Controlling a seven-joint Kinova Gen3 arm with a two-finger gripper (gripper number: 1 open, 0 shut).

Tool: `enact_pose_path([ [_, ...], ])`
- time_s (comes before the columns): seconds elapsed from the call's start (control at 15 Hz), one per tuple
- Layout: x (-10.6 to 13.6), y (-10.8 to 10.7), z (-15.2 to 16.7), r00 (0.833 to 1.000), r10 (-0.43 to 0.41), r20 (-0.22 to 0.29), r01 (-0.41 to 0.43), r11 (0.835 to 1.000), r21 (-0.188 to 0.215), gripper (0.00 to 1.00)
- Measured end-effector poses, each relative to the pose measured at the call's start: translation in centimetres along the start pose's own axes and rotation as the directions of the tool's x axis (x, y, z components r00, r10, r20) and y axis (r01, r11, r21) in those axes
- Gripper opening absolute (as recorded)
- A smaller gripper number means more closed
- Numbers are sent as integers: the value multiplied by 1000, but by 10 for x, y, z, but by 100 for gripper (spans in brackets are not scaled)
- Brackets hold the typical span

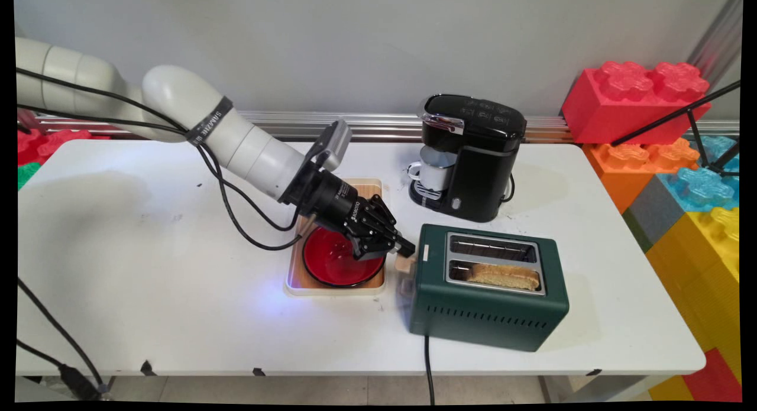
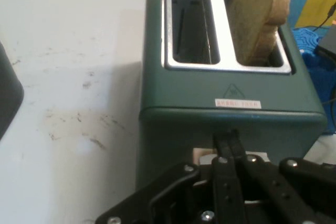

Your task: Press the toaster switch

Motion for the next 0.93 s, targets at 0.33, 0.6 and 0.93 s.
enact_pose_path([
  [0.33,-7,-1,7,1000,-3,13,4,1000,-2,0],
  [0.6,-14,-2,11,1000,-7,26,8,1000,-5,0],
  [0.93,-20,-2,16,999,-11,37,11,1000,-6,0],
])
